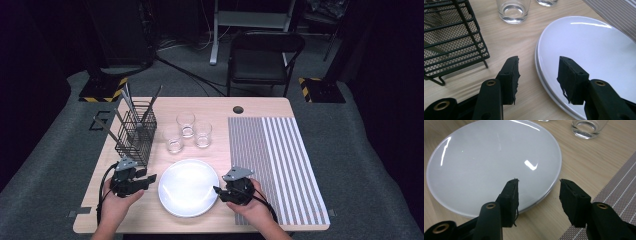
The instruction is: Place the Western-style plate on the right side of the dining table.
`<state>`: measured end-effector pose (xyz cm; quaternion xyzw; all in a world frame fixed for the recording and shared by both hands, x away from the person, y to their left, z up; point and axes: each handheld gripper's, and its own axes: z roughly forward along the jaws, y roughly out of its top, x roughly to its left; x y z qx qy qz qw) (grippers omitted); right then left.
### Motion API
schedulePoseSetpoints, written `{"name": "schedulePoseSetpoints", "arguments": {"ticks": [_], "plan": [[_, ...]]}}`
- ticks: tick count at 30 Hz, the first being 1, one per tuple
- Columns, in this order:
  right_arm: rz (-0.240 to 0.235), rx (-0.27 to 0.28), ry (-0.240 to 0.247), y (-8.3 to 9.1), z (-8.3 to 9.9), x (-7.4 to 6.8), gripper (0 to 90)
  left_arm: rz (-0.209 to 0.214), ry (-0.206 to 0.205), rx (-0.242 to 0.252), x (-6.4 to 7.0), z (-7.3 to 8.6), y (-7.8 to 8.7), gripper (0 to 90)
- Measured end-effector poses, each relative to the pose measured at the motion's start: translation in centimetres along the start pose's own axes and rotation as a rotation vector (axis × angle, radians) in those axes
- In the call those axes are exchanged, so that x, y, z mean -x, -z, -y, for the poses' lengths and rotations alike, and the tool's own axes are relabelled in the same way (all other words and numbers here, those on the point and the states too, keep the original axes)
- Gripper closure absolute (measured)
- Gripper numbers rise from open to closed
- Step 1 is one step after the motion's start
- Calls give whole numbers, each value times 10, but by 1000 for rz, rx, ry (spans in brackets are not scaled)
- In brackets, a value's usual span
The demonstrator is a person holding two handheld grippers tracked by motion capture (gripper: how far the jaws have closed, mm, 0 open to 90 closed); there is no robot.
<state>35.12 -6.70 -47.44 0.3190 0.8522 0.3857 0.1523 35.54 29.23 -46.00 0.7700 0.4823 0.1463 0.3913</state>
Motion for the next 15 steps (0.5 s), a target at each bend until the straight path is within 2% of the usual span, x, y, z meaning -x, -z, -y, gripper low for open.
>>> {"name": "schedulePoseSetpoints", "arguments": {"ticks": [3, 6, 11, 15], "plan": [[1, 10, -15, 0, -5, -1, 500, 16, 7, -9, 2, -2, -1, 539], [5, 21, -28, 0, -9, -1, 510, 11, -3, -14, 6, -5, 0, 565], [11, 36, -49, -1, -16, -2, 520, 36, 22, 9, 12, -8, 2, 592], [5, 56, -107, -2, -18, -3, 533, 38, 19, 17, 15, -3, 1, 615]]}}
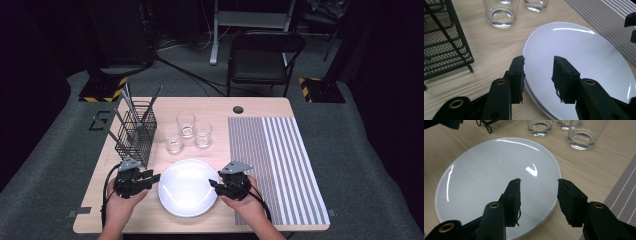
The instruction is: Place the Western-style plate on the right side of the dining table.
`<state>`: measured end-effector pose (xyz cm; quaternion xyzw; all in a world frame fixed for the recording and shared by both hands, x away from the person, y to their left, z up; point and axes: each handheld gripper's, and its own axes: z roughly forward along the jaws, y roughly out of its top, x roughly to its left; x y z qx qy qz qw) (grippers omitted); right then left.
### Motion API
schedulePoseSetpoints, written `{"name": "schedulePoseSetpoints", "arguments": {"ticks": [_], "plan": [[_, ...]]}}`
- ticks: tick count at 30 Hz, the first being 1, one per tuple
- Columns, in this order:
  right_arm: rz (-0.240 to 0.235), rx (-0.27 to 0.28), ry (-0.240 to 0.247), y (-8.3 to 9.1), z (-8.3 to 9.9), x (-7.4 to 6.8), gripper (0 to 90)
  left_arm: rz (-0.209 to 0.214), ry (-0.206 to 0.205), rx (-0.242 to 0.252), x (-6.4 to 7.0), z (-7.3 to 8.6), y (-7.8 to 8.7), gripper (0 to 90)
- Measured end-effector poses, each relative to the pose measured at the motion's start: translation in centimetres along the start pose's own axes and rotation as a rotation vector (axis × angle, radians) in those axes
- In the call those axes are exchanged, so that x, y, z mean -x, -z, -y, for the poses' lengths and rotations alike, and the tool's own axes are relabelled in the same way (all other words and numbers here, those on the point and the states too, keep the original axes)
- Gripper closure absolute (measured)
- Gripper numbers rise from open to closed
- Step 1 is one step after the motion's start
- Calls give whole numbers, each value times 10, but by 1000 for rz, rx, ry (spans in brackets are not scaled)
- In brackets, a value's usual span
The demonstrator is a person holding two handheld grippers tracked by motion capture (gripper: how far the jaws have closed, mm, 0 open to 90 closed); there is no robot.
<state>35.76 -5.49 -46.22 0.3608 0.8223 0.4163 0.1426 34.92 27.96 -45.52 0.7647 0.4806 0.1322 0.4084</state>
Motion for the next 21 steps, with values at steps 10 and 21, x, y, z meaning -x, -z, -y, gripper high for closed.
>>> {"name": "schedulePoseSetpoints", "arguments": {"ticks": [10, 21], "plan": [[9, 14, -68, -7, 15, -1, 555, 58, 96, 14, -8, 19, -7, 662], [10, -7, -75, -15, 24, -5, 544, 44, 94, -27, -7, 24, -18, 714]]}}
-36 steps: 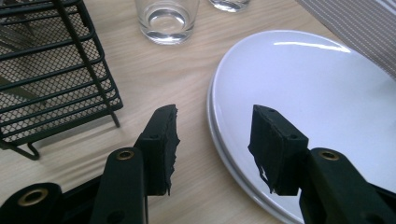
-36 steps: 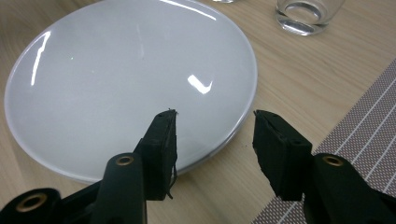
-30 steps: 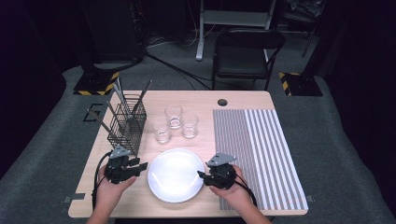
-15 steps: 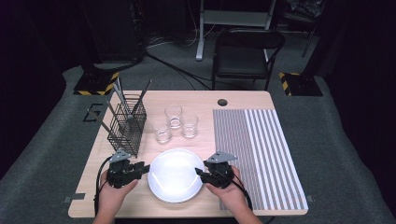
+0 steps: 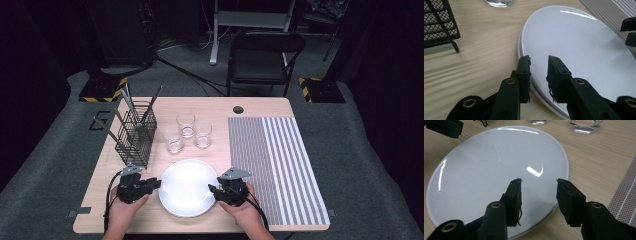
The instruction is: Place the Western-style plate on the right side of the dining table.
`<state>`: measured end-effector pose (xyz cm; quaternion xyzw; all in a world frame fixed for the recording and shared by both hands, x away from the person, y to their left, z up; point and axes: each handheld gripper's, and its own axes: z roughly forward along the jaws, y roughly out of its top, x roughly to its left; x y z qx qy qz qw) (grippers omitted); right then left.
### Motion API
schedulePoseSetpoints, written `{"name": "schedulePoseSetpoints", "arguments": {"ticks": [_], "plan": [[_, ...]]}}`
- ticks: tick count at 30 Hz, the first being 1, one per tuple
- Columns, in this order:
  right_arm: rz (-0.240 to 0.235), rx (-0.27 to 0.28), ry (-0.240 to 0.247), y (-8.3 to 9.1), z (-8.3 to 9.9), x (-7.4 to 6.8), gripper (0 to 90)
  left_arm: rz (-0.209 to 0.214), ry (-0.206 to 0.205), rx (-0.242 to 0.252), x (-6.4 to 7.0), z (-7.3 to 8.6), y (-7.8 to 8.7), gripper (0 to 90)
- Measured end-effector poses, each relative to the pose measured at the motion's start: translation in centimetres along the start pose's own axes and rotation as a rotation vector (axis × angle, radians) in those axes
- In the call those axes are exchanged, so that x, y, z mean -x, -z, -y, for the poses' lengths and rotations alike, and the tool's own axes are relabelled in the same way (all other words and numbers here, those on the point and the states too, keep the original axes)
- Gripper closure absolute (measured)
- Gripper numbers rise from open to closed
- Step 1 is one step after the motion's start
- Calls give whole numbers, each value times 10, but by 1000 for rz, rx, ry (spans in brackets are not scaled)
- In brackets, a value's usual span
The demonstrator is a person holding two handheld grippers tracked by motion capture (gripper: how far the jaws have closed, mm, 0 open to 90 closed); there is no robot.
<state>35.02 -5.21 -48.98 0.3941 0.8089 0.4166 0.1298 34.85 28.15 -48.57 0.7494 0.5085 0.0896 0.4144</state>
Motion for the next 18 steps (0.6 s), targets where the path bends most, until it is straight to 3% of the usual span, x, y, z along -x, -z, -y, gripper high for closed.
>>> {"name": "schedulePoseSetpoints", "arguments": {"ticks": [5, 18], "plan": [[4, -3, -12, 0, 1, 1, 543, -13, -1, -8, -1, 1, -4, 719], [9, -33, -55, -3, 8, 4, 512, 8, 19, -30, -1, 1, -10, 733]]}}
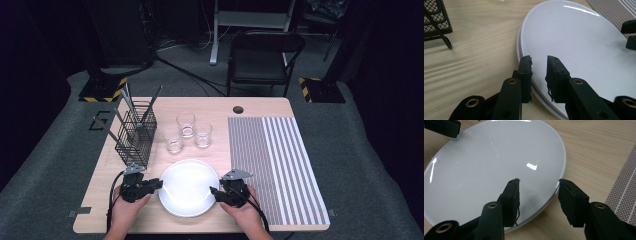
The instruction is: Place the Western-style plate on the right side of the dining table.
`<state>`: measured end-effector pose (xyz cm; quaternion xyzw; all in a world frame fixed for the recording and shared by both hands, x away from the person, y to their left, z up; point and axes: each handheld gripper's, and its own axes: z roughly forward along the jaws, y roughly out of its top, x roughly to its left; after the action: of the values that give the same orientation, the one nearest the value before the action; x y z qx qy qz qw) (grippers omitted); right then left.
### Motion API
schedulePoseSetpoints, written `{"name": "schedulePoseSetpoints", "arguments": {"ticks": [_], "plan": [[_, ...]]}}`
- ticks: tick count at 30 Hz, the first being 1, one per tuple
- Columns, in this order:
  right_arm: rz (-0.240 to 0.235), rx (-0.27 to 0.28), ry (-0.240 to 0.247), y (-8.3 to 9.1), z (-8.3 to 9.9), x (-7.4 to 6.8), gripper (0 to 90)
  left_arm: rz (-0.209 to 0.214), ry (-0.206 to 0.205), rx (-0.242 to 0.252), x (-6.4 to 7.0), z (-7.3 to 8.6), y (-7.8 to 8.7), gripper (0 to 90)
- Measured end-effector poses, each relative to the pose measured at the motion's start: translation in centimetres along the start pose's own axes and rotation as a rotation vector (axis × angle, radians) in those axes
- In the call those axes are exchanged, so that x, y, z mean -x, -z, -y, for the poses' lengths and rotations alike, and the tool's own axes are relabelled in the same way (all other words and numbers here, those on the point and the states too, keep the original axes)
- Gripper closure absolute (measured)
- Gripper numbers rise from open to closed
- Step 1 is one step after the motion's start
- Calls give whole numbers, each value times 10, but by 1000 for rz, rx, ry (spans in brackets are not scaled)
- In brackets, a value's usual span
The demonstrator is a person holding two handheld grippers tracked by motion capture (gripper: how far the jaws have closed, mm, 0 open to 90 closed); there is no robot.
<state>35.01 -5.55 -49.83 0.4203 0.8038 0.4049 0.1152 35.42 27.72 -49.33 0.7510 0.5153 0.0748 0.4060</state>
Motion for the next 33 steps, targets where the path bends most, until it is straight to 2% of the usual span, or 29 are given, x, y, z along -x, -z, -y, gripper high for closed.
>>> {"name": "schedulePoseSetpoints", "arguments": {"ticks": [4, 7, 11, 15, 20, 23, 27, 33], "plan": [[0, -9, -7, -1, 1, 3, 496, -1, 7, 2, 0, 0, 0, 735], [-6, -20, -31, -2, 2, 3, 474, 2, 10, 6, -1, 1, 0, 735], [-29, -25, -52, -3, 3, 4, 431, 3, 7, 13, 0, 1, -1, 735], [-35, -41, -61, -5, 4, 4, 428, 16, 1, 12, 2, 1, -1, 735], [-39, -60, -69, -8, 6, 5, 434, 34, 19, 12, 1, 2, -1, 720], [-46, -72, -91, -8, 6, 3, 430, 49, 27, 6, 0, 2, 0, 707], [-42, -67, -82, -7, 6, 3, 440, 53, 32, 7, 0, 3, 0, 695], [-51, -58, -113, -4, 4, 4, 443, 60, 38, 9, 2, 3, -1, 667]]}}
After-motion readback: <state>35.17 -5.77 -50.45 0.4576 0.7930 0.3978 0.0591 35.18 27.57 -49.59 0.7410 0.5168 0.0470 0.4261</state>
